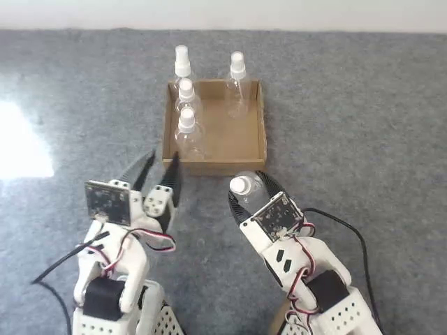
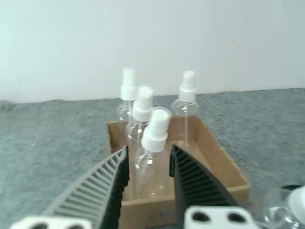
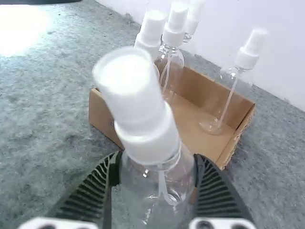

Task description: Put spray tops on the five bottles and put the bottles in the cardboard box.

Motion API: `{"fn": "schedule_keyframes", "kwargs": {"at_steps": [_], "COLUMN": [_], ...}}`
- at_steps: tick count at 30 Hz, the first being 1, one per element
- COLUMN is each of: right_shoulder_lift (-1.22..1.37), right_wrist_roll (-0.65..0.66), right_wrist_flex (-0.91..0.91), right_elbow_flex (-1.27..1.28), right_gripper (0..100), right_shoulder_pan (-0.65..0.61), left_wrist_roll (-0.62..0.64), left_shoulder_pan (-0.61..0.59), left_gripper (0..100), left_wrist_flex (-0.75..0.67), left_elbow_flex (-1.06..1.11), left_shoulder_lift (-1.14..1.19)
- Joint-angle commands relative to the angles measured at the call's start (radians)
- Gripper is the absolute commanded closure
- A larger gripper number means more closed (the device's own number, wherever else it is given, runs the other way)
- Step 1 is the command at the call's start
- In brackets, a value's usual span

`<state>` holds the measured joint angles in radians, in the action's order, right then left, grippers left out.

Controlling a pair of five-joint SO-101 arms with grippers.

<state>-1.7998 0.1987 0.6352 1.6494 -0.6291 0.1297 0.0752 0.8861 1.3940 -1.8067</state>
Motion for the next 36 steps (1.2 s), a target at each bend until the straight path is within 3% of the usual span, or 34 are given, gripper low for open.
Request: {"fn": "schedule_keyframes", "kwargs": {"at_steps": [1, 8, 13, 17, 36], "right_shoulder_lift": [-0.016, -0.016, -0.016, -0.016, -0.007], "right_wrist_roll": [-0.008, -0.006, -0.008, -0.005, 0.002], "right_wrist_flex": [-0.019, -0.019, -0.019, -0.019, 0.191], "right_elbow_flex": [-0.018, -0.005, -0.012, -0.025, -0.325], "right_gripper": [91.2, 91.2, 91.2, 91.2, 91.2], "right_shoulder_pan": [0.013, 0.016, 0.096, 0.124, 0.143], "left_wrist_roll": [-0.006, -0.006, -0.006, -0.006, -0.054], "left_shoulder_pan": [-0.129, -0.296, -0.374, -0.384, -0.384], "left_gripper": [87, 87, 87, 87, 87], "left_wrist_flex": [0.044, 0.100, 0.078, 0.002, -0.005], "left_elbow_flex": [-0.056, -0.018, 0.133, 0.199, 0.228], "left_shoulder_lift": [-0.012, -0.012, -0.012, -0.012, -0.012]}}
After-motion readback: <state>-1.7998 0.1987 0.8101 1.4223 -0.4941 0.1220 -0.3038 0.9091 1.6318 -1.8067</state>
